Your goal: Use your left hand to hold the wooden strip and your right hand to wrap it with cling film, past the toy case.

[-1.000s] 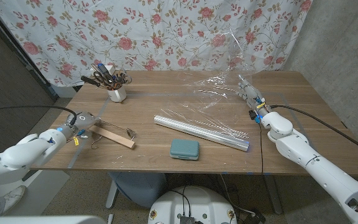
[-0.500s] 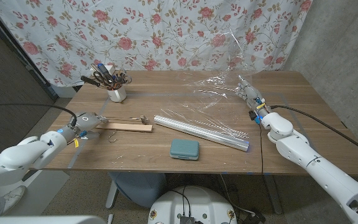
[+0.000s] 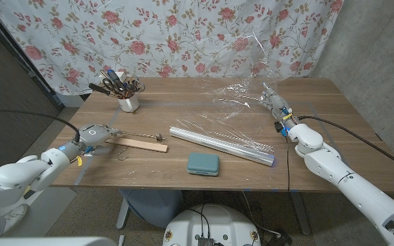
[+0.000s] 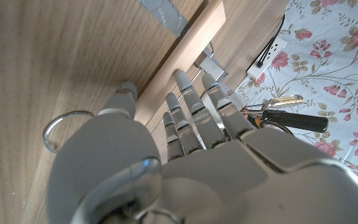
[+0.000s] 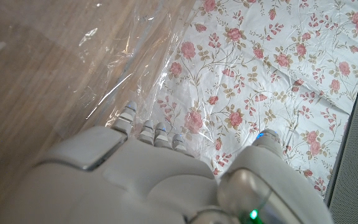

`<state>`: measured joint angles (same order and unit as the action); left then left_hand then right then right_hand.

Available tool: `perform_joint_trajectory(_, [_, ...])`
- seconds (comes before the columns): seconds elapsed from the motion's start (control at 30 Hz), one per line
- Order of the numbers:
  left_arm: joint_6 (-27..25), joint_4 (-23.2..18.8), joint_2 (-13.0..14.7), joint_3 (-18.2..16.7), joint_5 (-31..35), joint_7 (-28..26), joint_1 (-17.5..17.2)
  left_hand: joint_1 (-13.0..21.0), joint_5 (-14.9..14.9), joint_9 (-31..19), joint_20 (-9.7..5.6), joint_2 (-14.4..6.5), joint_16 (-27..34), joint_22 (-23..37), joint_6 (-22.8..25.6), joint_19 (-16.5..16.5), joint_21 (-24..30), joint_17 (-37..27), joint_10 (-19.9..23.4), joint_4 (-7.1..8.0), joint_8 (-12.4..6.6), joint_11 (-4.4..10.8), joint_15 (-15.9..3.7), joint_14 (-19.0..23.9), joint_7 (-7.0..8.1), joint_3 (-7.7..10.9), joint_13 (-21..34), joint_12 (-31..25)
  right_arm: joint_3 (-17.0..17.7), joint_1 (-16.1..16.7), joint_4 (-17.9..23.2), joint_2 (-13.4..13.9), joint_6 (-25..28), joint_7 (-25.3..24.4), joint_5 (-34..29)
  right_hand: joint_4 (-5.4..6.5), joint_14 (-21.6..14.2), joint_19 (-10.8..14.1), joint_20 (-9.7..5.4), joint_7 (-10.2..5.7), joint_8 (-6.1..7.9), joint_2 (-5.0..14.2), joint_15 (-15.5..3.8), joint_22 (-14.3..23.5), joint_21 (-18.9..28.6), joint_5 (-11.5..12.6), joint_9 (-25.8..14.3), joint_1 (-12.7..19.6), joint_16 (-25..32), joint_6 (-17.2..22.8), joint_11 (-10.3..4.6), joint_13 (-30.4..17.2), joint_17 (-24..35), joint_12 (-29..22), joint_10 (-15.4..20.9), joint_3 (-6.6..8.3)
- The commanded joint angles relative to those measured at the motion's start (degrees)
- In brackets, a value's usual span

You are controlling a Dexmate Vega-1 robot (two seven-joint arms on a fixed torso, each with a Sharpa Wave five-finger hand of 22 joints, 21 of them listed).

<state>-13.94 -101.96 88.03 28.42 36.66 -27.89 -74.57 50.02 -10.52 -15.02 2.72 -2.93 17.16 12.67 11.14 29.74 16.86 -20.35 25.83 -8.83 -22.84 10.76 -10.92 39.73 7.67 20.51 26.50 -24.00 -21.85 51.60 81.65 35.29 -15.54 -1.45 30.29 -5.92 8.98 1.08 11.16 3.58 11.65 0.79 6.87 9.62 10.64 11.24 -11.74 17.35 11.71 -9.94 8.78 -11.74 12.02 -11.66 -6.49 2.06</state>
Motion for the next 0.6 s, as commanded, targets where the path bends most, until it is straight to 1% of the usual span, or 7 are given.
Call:
perform_joint_trajectory(0.03, [0.7, 1.7, -1.0, 0.1, 0.3, -4.5, 0.2, -0.1, -0.4, 0.0, 0.19, 0.1, -0.8, 0.1, -0.3, -1.2, -0.4, -0.3, -1.6, 0.2, 0.27, -0.14, 0.34, -2.0, 0.22, -0.04, 0.3, 0.3, -0.1, -0.2, 0.0, 0.0, 0.3, 0.1, 0.1, -0.44, 0.3, -0.1, 0.08, -0.16, 0.18, 0.63, 0.03, 0.2, 0.2, 0.1, 0.0, 0.2, 0.2, -0.9, 0.01, 0.0, 0.0, -0.3, 0.0, 0.04])
perform_joint_trajectory(0.13, [0.8, 1.8, -1.3, 0.1, 0.5, -4.9, 0.3, 0.0, -0.5, 0.2, 0.51, 0.0, -1.0, 0.2, -2.1, -2.1, -0.7, -1.1, -3.0, 0.14, 1.12, -0.28, 0.63, -3.5, 0.69, -0.34, 0.4, 0.7, 0.0, -0.1, 0.0, 0.1, 0.0, 0.2, -0.1, -0.45, 0.3, 0.0, 0.06, -0.17, 0.18, 0.64, 0.02, 0.2, 0.2, 0.1, 0.0, 0.2, 0.2, -0.9, 0.01, 0.0, 0.0, -0.3, 0.0, 0.04])
perform_joint_trajectory(0.2, [0.5, 1.7, -1.4, 0.0, 0.5, -4.4, 0.4, 0.0, -0.5, 0.3, 0.51, 0.0, -1.2, 0.3, -2.4, -2.9, -0.9, -1.5, -3.6, 0.1, 1.38, -0.68, 0.78, -4.5, 0.79, -0.47, 0.5, 0.8, 0.0, 0.0, 0.2, 0.1, 0.3, 0.0, 0.1, -0.45, 0.4, -0.1, 0.09, -0.18, 0.18, 0.66, 0.03, 0.2, 0.2, 0.1, 0.0, 0.2, 0.2, -0.9, 0.0, 0.0, 0.0, -0.3, 0.0, 0.05])
perform_joint_trajectory(0.3, [-0.1, 1.6, -1.3, 0.0, 1.0, -2.8, 0.7, -0.2, -0.5, 0.5, 0.54, 0.2, -1.8, 0.3, -2.5, -3.4, -1.0, -1.5, -4.8, 0.1, 1.51, -1.12, 0.81, -5.7, 0.59, -0.54, 0.5, 1.1, 0.1, 0.1, 0.4, 0.2, 0.1, 0.0, 0.1, -0.45, 0.4, 0.0, 0.07, -0.18, 0.18, 0.68, 0.02, 0.2, 0.2, 0.1, 0.0, 0.2, 0.2, -0.9, -0.01, 0.0, 0.0, -0.3, 0.0, 0.05])
perform_joint_trajectory(0.37, [-0.6, 1.7, -1.5, 0.1, 1.2, -1.6, 0.9, -0.5, -0.5, 0.6, 0.7, 0.6, -2.3, 0.4, -2.3, -3.5, -1.0, -1.3, -5.8, 0.13, 1.52, -1.47, 0.94, -6.4, 0.52, -0.58, 0.5, 1.5, 0.2, 0.2, 0.4, 0.2, 0.0, 0.0, 0.2, -0.45, 0.3, 0.0, 0.05, -0.15, 0.19, 0.68, 0.01, 0.2, 0.2, 0.1, 0.0, 0.2, 0.2, -0.8, 0.0, 0.0, 0.0, -0.3, 0.0, 0.05])
perform_joint_trajectory(0.5, [-1.0, 2.1, -2.0, 0.1, 0.6, 0.5, 1.3, -0.9, -0.6, 0.7, 0.44, 1.0, -3.7, 0.3, -1.5, -3.9, -1.1, -0.8, -6.5, 0.16, 1.3, -1.53, 1.11, -8.3, 0.11, -0.59, 0.3, 1.9, 0.4, 0.4, 0.6, 0.3, 0.4, -0.3, 0.4, -0.44, 0.3, 0.0, 0.07, -0.17, 0.2, 0.7, 0.02, 0.2, 0.2, 0.1, 0.0, 0.2, 0.2, -0.8, 0.02, 0.0, 0.0, -0.3, 0.0, 0.05])
perform_joint_trajectory(0.6, [-1.2, 2.2, -2.1, 0.2, 0.7, 1.7, 1.5, -1.0, -0.6, 0.8, 0.44, 1.4, -4.3, 0.2, -0.6, -3.8, -1.0, -0.2, -6.5, 0.07, 0.99, -1.54, 1.31, -8.6, -0.19, -0.59, 0.1, 2.0, 0.3, 0.4, 0.5, 0.3, 0.0, 0.0, 0.3, -0.44, 0.3, 0.0, 0.05, -0.21, 0.19, 0.71, 0.05, 0.2, 0.2, 0.1, 0.0, 0.2, 0.2, -0.8, 0.0, 0.0, 0.0, -0.3, 0.0, 0.04])
